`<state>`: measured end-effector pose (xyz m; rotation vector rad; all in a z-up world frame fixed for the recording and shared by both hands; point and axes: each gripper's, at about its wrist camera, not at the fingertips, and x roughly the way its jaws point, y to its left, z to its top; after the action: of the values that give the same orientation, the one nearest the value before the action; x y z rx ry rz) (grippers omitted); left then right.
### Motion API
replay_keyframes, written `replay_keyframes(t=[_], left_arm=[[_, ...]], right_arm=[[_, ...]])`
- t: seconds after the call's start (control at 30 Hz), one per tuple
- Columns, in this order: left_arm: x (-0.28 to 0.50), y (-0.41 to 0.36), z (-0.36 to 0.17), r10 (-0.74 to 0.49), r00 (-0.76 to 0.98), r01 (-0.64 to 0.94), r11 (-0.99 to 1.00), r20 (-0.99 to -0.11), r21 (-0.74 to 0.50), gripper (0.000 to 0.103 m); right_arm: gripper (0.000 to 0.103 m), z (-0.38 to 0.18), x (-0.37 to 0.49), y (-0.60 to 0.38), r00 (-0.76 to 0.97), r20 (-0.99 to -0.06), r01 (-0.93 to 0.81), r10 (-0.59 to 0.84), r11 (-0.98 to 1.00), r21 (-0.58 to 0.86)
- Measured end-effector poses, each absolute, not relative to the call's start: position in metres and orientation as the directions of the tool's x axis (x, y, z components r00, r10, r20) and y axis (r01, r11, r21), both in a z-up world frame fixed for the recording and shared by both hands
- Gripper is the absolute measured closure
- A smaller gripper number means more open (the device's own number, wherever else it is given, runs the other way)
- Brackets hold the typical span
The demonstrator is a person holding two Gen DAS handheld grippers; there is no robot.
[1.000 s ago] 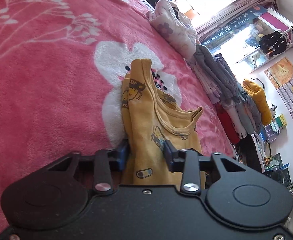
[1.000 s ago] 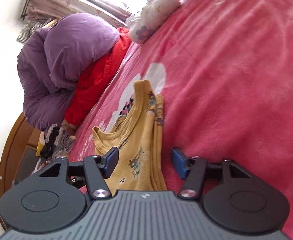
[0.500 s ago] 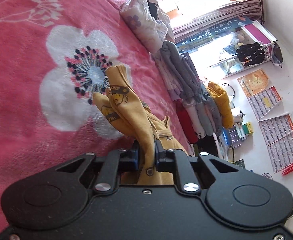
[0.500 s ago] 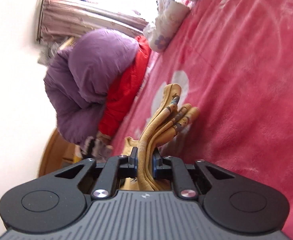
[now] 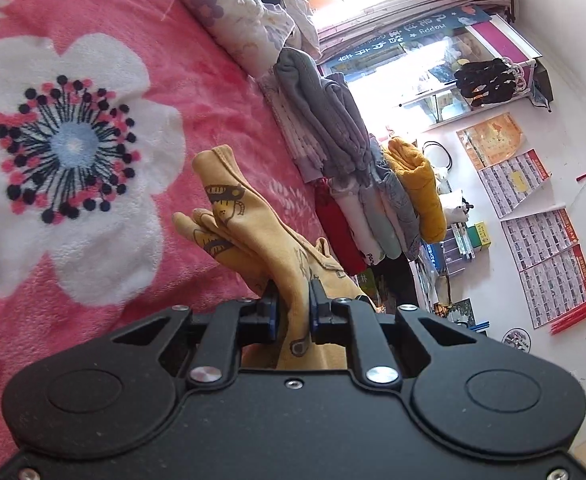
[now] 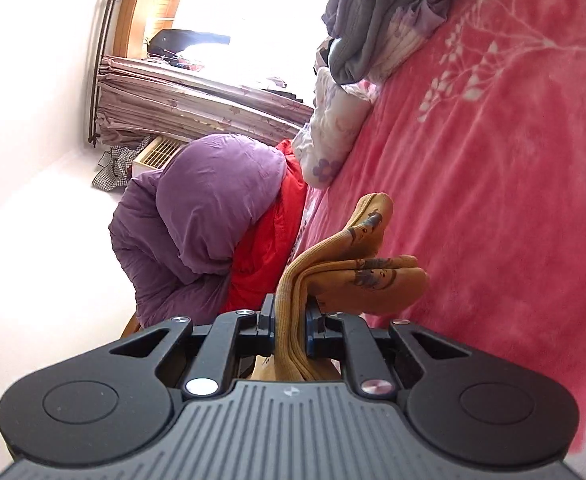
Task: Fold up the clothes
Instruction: 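Lift the folded garment with both tools and carry it to the clothes stack, then lower the garment onto the clothes stack and open both tools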
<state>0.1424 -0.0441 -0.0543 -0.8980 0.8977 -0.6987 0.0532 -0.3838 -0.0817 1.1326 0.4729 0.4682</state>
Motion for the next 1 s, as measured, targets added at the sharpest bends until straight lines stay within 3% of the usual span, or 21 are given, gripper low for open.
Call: replay_keyframes(t=[0.17, 0.3, 0.57, 0.67, 0.73, 0.77, 0.8, 0.83, 0.87, 0.9, 0.93, 1.0], left_arm=[[0.179, -0.080, -0.031, -0.838, 0.418, 0.173, 0.451, -0.350, -0.876, 0.091], [0.220, -0.129, 0.013, -0.894, 0.372, 0.264, 0.361, -0.250, -0.894, 0.091], [0.306, -0.255, 0.133, -0.961, 0.276, 0.473, 0.150, -0.016, -0.868, 0.091], [0.337, -0.305, 0.175, -0.971, 0.239, 0.541, 0.110, 0.027, -0.834, 0.091], [0.364, -0.341, 0.182, -0.975, 0.222, 0.498, 0.109, 0.005, -0.861, 0.088], [0.377, -0.357, 0.176, -0.972, 0.232, 0.476, 0.137, -0.026, -0.869, 0.069], [0.387, -0.370, 0.165, -0.961, 0.263, 0.449, 0.199, -0.084, -0.871, 0.029], [0.395, -0.384, 0.147, -0.932, 0.300, 0.394, 0.314, -0.202, -0.864, 0.019], [0.403, -0.395, 0.123, -0.883, 0.305, 0.330, 0.450, -0.357, -0.830, 0.023], [0.404, -0.400, 0.103, -0.842, 0.297, 0.295, 0.529, -0.450, -0.795, 0.030], [0.400, -0.396, 0.089, -0.846, 0.299, 0.287, 0.520, -0.441, -0.804, 0.031], [0.391, -0.384, 0.069, -0.875, 0.299, 0.280, 0.463, -0.382, -0.841, 0.031]], right_arm=[[0.088, -0.078, 0.071, -0.408, 0.832, -0.096, -0.090, 0.546, 0.304, 0.948], [0.088, -0.055, 0.087, -0.443, 0.871, -0.042, -0.106, 0.489, 0.272, 0.957], [0.088, 0.079, 0.131, -0.558, 0.925, 0.114, -0.280, 0.363, 0.444, 0.851], [0.088, 0.133, 0.148, -0.604, 0.932, 0.172, -0.325, 0.319, 0.524, 0.787], [0.088, 0.159, 0.161, -0.634, 0.949, 0.174, -0.299, 0.264, 0.565, 0.769], [0.087, 0.163, 0.170, -0.649, 0.963, 0.154, -0.256, 0.222, 0.569, 0.782], [0.082, 0.164, 0.179, -0.664, 0.977, 0.123, -0.201, 0.173, 0.563, 0.801], [0.069, 0.158, 0.190, -0.681, 0.989, 0.083, -0.137, 0.123, 0.543, 0.829], [0.051, 0.146, 0.204, -0.697, 0.995, 0.029, -0.072, 0.090, 0.519, 0.852], [0.043, 0.129, 0.217, -0.710, 0.997, -0.051, 0.013, 0.065, 0.492, 0.870], [0.041, 0.110, 0.228, -0.720, 0.988, -0.145, 0.108, 0.046, 0.456, 0.883], [0.046, 0.079, 0.242, -0.725, 0.972, -0.233, 0.193, 0.035, 0.445, 0.874]])
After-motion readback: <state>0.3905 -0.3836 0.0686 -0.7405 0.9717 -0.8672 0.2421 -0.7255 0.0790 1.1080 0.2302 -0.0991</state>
